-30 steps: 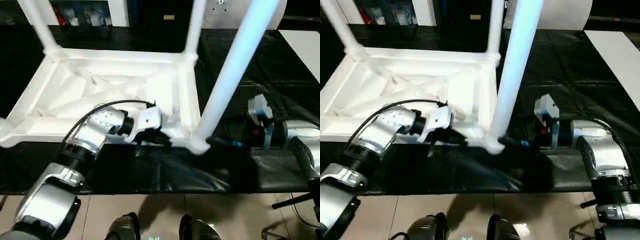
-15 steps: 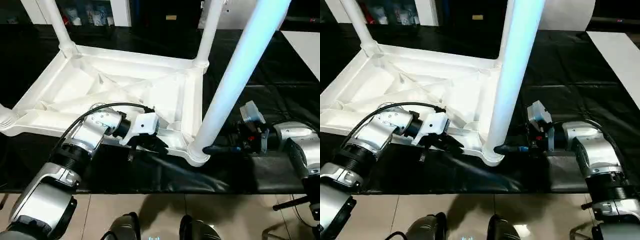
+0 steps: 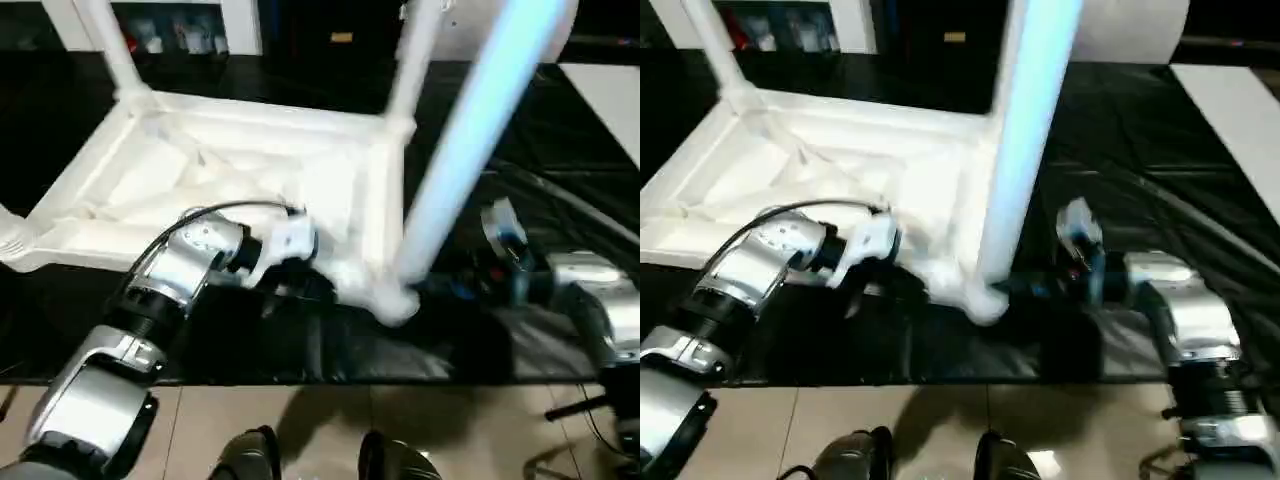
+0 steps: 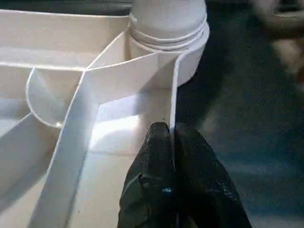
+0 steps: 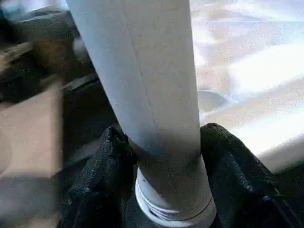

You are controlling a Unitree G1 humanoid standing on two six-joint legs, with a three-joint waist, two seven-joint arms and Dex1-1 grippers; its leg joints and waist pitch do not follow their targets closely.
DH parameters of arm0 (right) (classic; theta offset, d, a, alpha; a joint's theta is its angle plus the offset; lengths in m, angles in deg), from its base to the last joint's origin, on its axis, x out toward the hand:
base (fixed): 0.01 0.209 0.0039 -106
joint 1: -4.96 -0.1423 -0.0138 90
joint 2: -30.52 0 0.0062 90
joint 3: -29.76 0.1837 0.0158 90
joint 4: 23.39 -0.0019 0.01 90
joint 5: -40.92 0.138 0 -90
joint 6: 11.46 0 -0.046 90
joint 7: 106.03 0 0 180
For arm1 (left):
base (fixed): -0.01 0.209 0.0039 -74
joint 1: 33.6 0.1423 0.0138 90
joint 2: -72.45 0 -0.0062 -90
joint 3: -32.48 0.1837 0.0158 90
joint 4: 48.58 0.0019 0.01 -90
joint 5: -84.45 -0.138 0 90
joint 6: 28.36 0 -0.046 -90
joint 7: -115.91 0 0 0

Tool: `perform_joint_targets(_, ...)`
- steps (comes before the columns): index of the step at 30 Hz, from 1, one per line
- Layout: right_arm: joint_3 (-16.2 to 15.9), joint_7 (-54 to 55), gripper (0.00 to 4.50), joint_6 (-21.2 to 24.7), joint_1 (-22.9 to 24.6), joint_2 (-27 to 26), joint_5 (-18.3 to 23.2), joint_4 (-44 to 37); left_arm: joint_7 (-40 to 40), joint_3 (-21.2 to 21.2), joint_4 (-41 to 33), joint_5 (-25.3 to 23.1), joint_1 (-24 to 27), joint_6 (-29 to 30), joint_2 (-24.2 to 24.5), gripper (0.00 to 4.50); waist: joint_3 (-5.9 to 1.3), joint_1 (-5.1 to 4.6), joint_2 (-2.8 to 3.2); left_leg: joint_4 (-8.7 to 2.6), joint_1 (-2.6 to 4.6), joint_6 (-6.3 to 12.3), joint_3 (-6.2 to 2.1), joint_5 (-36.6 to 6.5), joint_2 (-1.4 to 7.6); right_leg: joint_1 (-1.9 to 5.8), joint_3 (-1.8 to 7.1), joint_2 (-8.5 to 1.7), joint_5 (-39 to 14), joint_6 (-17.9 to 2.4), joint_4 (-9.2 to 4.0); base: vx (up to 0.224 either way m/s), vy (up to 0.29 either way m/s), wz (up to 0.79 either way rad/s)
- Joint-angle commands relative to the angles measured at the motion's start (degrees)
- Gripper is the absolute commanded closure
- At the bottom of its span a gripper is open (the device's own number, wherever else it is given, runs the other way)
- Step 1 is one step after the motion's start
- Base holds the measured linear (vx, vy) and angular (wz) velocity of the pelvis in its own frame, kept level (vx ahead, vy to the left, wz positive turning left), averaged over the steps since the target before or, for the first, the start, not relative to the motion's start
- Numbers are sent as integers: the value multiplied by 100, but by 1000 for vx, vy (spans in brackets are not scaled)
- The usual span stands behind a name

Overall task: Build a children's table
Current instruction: Rotate leg to tighten

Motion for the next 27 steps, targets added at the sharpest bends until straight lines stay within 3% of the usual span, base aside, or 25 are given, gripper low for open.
perform_joint_targets(1, -297, 481, 259, 207, -41, -250, -154, -50, 431, 137, -47, 17, -41, 271, -372, 450, -429, -4, -101, -402, 96, 255, -261, -1390, 414, 334, 281, -489, -2908, -1063, -471, 0, 0, 0)
perform_joint_targets(2, -209, 1206, 260, 236, -114, -563, -368, -6, 872, 69, -3, -41, -89, 532, -578, 450, -428, -47, -101, -412, 95, 222, -284, -1508, 409, 336, 272, -496, -3128, -947, -504, 0, 0, 0)
perform_joint_targets(3, -201, 1528, 260, 258, -169, -714, -481, 19, 1173, 23, 71, -84, -135, 656, -718, 450, -433, -79, -80, -412, 124, 166, -277, -1592, 414, 287, 277, -478, -3164, -920, -517, 0, 0, 0)
perform_joint_targets(6, -100, 2262, 262, 419, -311, -1028, -644, 102, 1687, -58, 199, -155, -219, 920, -956, 450, -414, -185, -100, -408, 147, 111, -291, -1826, 389, 252, 271, -480, -3413, -821, -575, 0, 0, 0)
perform_joint_targets(10, 187, 3965, 263, 759, -618, -1827, -901, 290, 2949, -276, 478, -377, -439, 1218, -1490, 450, -436, -245, -107, -395, 153, 75, -308, -1860, 351, 232, 243, -471, -3627, -653, -617, 0, 0, 0)
perform_joint_targets(13, 304, 4528, 263, 452, -689, -2155, -1015, 373, 3512, -394, 628, -415, -547, 1196, -1732, 450, -426, -233, -72, -413, 157, 142, -292, -1866, 365, 217, 258, -469, -3462, -614, -642, 0, 0, 0)
perform_joint_targets(14, 332, 4602, 263, 356, -696, -2203, -1034, 386, 3574, -404, 644, -429, -562, 1184, -1759, 450, -449, -231, -75, -423, 145, 154, -292, -1850, 374, 225, 258, -464, -3256, -638, -620, 0, 0, 0)
perform_joint_targets(15, 351, 4618, 208, 188, -704, -2225, -1062, 397, 3611, -425, 647, -427, -579, 1155, -1787, 450, -460, -223, -72, -431, 142, 182, -288, -1798, 382, 232, 266, -458, -2984, -693, -598, 0, 0, 0)
perform_joint_targets(20, 414, 4529, 158, 142, -667, -2167, -1032, 322, 3540, -418, 633, -450, -585, 1053, -1734, 450, -495, -198, -64, -416, 99, 406, -236, -1351, 387, 296, 294, -436, -1744, -1085, -456, 0, 0, 0)
perform_joint_targets(27, 560, 3902, 102, 66, -632, -1552, -890, 311, 2772, -285, 493, -395, -423, 634, -1400, 450, -490, -153, -75, -382, 74, 633, -208, -1088, 366, 345, 288, -444, -1623, -1172, -449, 0, 0, 0)
